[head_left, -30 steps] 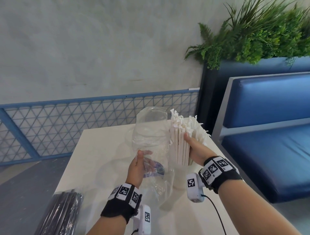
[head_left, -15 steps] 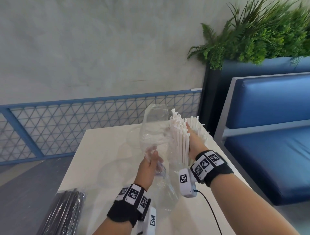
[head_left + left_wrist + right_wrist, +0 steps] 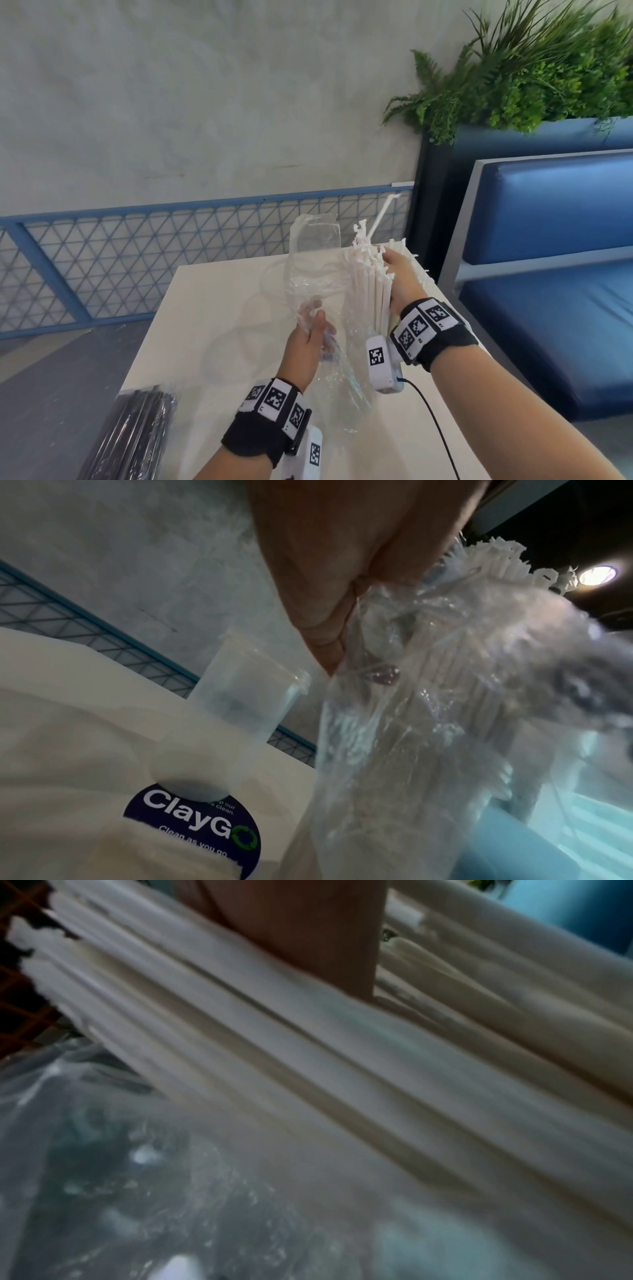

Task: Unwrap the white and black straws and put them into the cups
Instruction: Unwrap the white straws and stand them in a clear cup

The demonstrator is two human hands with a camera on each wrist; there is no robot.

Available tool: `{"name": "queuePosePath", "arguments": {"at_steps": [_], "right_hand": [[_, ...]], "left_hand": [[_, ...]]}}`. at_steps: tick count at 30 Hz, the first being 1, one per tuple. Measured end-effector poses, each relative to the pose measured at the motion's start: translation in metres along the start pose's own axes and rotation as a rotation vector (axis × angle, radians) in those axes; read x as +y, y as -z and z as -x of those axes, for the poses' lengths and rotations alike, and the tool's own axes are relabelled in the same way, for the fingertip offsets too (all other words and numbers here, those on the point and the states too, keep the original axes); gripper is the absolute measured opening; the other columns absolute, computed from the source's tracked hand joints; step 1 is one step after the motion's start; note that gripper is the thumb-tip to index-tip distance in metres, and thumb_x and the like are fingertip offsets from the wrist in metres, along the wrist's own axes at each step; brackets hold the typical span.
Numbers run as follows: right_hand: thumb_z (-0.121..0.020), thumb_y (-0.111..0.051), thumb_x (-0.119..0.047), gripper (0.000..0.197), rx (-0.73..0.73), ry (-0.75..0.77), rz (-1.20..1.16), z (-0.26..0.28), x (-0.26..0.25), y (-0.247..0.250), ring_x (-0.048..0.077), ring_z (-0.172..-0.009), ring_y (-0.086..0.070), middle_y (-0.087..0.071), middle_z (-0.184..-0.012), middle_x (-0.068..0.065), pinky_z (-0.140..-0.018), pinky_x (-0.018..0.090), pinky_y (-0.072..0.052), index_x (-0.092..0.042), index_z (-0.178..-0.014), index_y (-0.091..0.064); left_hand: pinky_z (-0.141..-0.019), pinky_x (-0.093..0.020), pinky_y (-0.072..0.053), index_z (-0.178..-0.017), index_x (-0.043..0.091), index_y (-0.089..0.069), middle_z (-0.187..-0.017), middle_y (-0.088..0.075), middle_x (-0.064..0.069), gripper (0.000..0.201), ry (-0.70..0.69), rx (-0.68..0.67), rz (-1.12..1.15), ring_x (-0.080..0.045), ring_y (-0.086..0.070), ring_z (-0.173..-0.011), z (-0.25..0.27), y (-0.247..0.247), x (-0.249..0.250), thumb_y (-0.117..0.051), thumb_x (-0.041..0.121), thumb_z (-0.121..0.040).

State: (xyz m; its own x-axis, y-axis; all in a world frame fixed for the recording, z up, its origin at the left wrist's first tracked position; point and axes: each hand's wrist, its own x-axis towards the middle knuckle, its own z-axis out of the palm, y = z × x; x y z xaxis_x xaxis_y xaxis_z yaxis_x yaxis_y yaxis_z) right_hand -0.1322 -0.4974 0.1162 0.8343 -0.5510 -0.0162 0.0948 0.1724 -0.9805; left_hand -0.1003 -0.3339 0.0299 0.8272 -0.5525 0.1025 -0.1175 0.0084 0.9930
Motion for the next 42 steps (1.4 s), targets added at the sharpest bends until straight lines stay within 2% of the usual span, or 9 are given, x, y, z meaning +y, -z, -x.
{"name": "queuePosePath", "arguments": {"at_steps": [8, 13, 17, 24, 30, 32, 35, 37, 42], "right_hand": [[-0.083, -0.066, -0.009, 0.020, 0.422, 0.355, 0.194, -0.004, 0.003, -0.004, 0.008, -0.076, -0.060, -0.061, -0.082, -0.009, -0.068, 0.017, -0.051, -0.014, -0.098, -0.053], [-0.093, -0.045, -0.007, 0.037, 0.301, 0.423, 0.390, 0.003, 0.004, 0.000, 0.010, -0.068, -0.053, -0.055, -0.078, -0.002, -0.066, 0.024, -0.047, -0.023, -0.125, -0.036], [-0.098, -0.041, -0.020, 0.012, 0.257, 0.337, 0.365, 0.011, 0.010, 0.004, 0.020, -0.082, -0.053, -0.059, -0.094, 0.019, -0.072, 0.028, -0.043, -0.015, -0.103, -0.050], [-0.100, -0.029, -0.035, 0.055, 0.277, 0.246, 0.436, 0.023, 0.018, 0.005, 0.044, -0.115, -0.046, -0.051, -0.122, 0.034, -0.098, 0.045, -0.036, 0.015, -0.117, -0.046], [-0.099, -0.035, -0.028, 0.020, 0.255, 0.260, 0.505, 0.020, 0.017, 0.003, 0.019, -0.077, -0.049, -0.050, -0.077, -0.003, -0.071, 0.029, -0.037, -0.016, -0.088, -0.047], [-0.096, -0.041, -0.018, 0.004, 0.247, 0.254, 0.411, 0.017, 0.017, 0.005, 0.011, -0.079, -0.049, -0.050, -0.083, -0.008, -0.067, 0.020, -0.038, -0.018, -0.097, -0.045], [-0.095, -0.041, -0.013, 0.015, 0.252, 0.288, 0.341, 0.015, 0.022, 0.007, 0.012, -0.080, -0.050, -0.053, -0.090, -0.003, -0.075, 0.024, -0.044, -0.018, -0.109, -0.045], [-0.096, -0.038, -0.018, 0.011, 0.289, 0.328, 0.356, 0.015, 0.027, 0.007, 0.018, -0.079, -0.045, -0.047, -0.085, 0.001, -0.080, 0.037, -0.042, -0.016, -0.093, -0.048], [-0.099, -0.035, -0.024, 0.029, 0.330, 0.352, 0.380, 0.024, 0.040, 0.006, 0.016, -0.075, -0.036, -0.036, -0.073, -0.005, -0.073, 0.031, -0.033, -0.021, -0.070, -0.036]], "left_hand": [[-0.062, -0.033, -0.056, -0.116, 0.038, -0.044, -0.085, -0.062, -0.009, 0.037, -0.020, -0.010, 0.007, -0.018, -0.060, -0.066, 0.000, -0.002, -0.004, -0.037, 0.055, -0.084], [-0.061, -0.035, -0.053, -0.124, 0.029, -0.043, -0.085, -0.064, -0.011, 0.036, -0.001, 0.005, 0.011, -0.018, -0.058, -0.062, -0.003, -0.003, -0.009, -0.037, 0.047, -0.094], [-0.066, -0.040, -0.055, -0.110, 0.040, -0.047, -0.083, -0.063, -0.007, 0.020, 0.002, 0.006, 0.004, -0.023, -0.059, -0.066, -0.003, -0.005, -0.009, -0.037, 0.046, -0.094], [-0.056, -0.022, -0.051, -0.121, 0.029, -0.043, -0.080, -0.062, -0.002, 0.027, -0.005, 0.015, -0.034, -0.013, -0.059, -0.060, -0.001, -0.005, -0.005, -0.034, 0.040, -0.097], [-0.053, -0.024, -0.049, -0.120, 0.024, -0.043, -0.078, -0.061, -0.003, 0.026, -0.010, 0.030, -0.019, -0.015, -0.057, -0.055, -0.003, -0.003, -0.004, -0.034, 0.036, -0.099], [-0.051, -0.023, -0.048, -0.120, 0.022, -0.044, -0.077, -0.061, -0.004, 0.028, -0.007, 0.036, 0.008, -0.014, -0.056, -0.054, -0.003, -0.001, -0.005, -0.035, 0.037, -0.098], [-0.051, -0.024, -0.048, -0.119, 0.022, -0.047, -0.074, -0.061, -0.004, 0.031, 0.009, 0.052, 0.071, -0.014, -0.057, -0.054, -0.001, 0.001, -0.006, -0.036, 0.041, -0.097], [-0.047, -0.020, -0.047, -0.116, 0.022, -0.048, -0.071, -0.060, -0.002, 0.026, 0.007, 0.066, 0.094, -0.011, -0.056, -0.050, 0.002, 0.003, -0.005, -0.033, 0.035, -0.099], [-0.061, -0.027, -0.049, -0.110, 0.032, -0.051, -0.074, -0.061, -0.005, 0.025, -0.006, 0.110, 0.053, -0.019, -0.058, -0.060, 0.000, 0.008, -0.013, -0.031, 0.041, -0.098]]}}
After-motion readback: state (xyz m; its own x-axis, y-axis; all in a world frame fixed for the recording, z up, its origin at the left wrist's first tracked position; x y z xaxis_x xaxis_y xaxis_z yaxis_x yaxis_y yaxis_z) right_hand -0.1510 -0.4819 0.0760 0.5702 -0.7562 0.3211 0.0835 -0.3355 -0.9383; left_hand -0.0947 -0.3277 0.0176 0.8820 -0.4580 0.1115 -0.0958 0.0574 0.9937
